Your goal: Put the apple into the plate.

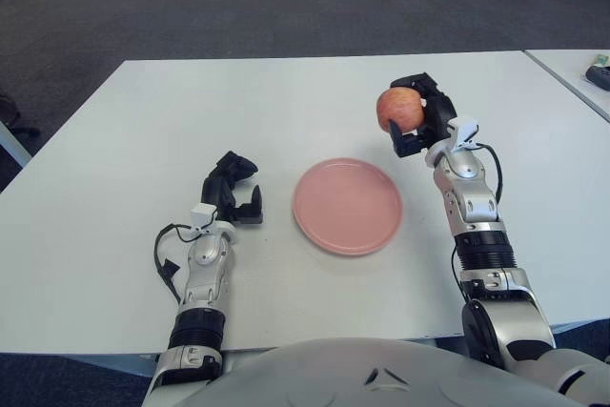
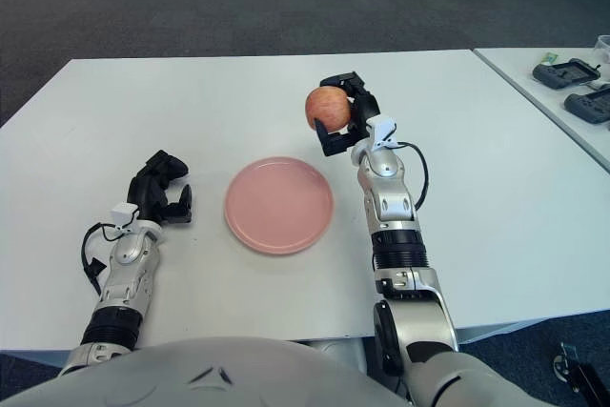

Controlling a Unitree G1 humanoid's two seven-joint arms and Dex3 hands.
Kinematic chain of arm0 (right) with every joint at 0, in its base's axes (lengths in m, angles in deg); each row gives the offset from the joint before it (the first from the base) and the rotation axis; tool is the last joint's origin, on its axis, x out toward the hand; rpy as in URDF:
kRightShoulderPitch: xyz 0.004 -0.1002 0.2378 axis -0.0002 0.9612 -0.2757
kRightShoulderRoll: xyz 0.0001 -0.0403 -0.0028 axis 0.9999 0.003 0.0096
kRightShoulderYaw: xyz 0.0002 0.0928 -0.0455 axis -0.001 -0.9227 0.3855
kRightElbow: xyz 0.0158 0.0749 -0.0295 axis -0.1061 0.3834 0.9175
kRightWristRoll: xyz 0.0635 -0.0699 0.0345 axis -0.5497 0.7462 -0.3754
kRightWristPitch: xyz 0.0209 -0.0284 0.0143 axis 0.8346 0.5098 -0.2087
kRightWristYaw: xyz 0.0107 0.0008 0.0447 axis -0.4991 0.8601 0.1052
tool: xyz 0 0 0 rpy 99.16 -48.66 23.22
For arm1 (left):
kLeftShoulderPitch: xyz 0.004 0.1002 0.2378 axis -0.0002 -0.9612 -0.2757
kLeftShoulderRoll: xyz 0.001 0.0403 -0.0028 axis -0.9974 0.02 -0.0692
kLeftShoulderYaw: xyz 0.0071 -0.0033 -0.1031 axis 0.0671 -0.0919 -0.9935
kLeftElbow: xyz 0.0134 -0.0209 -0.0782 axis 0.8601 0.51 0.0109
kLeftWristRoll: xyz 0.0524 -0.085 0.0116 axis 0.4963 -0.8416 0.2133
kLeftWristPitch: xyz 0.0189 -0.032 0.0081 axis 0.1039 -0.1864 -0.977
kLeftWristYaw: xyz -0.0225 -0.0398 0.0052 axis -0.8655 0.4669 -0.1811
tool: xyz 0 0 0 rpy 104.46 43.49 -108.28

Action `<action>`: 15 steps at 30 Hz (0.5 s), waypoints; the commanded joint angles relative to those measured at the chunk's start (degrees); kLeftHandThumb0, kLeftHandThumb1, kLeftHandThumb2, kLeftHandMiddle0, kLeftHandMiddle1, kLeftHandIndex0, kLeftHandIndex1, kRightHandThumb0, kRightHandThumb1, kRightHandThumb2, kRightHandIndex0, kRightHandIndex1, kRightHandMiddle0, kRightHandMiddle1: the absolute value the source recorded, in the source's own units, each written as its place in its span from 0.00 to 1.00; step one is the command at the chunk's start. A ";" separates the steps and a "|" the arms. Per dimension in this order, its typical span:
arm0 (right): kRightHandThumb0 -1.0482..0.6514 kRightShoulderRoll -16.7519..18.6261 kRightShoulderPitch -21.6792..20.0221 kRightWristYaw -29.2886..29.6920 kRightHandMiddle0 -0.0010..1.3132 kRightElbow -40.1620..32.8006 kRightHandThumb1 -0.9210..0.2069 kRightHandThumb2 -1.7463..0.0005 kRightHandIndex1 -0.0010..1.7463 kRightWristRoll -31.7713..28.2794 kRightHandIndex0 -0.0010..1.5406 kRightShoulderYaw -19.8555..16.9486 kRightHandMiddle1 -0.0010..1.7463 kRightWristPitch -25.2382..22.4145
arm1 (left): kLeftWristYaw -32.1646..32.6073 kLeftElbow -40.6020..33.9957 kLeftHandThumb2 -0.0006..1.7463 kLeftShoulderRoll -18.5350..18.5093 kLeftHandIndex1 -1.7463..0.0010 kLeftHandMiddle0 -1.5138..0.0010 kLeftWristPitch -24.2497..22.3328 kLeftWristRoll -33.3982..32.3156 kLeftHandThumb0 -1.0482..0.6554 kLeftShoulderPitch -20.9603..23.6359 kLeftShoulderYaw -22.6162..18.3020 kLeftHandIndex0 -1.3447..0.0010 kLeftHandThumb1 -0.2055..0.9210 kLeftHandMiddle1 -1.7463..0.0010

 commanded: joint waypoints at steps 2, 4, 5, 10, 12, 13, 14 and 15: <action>0.62 -0.94 0.92 -4.34 0.53 -0.09 0.91 0.00 0.93 1.12 0.63 2.18 1.00 8.30 | 0.16 2.17 1.00 0.55 0.06 0.39 -2.34 -0.42 0.61 -1.82 -0.12 0.45 0.10 0.00; 0.62 -1.15 1.36 -5.15 0.53 0.18 0.91 0.00 0.93 2.21 0.63 3.08 1.00 10.77 | 0.19 2.18 1.00 0.52 0.06 0.39 -2.25 -0.19 0.61 -1.84 -0.02 0.45 0.10 0.00; 0.62 -1.56 1.73 -6.18 0.53 0.11 0.91 0.00 0.92 2.96 0.63 4.01 1.00 12.43 | 0.19 2.13 1.00 0.49 0.06 0.39 -2.30 -0.07 0.61 -1.88 0.04 0.45 0.10 0.00; 0.62 -3.11 3.12 -10.63 0.53 -1.24 0.91 0.00 0.92 3.97 0.64 6.71 1.00 15.43 | 0.24 1.89 1.00 0.58 0.06 0.39 -2.40 0.02 0.61 -2.04 0.10 0.45 0.10 0.00; 0.62 -4.59 3.43 -13.61 0.53 -1.79 0.91 0.00 0.92 4.25 0.63 8.05 1.00 15.36 | 0.40 1.73 1.00 0.64 0.06 0.39 -2.74 0.01 0.61 -2.10 0.07 0.45 0.10 0.00; 0.62 -5.14 3.50 -14.67 0.53 -1.96 0.91 0.00 0.92 4.45 0.63 8.52 1.00 15.34 | 0.45 1.69 1.00 0.65 0.06 0.39 -2.88 0.00 0.61 -2.11 0.05 0.45 0.10 0.00; 0.62 -5.48 3.57 -15.34 0.53 -2.09 0.91 0.00 0.92 4.54 0.63 8.76 1.00 15.33 | 0.49 1.64 1.00 0.68 0.06 0.39 -2.96 0.00 0.61 -2.13 0.05 0.45 0.10 0.00; 0.62 -6.18 3.59 -16.41 0.53 -2.10 0.91 0.00 0.92 5.21 0.63 9.52 1.00 15.91 | 0.46 1.60 1.00 0.72 0.06 0.39 -3.09 -0.09 0.61 -2.14 0.00 0.45 0.10 0.00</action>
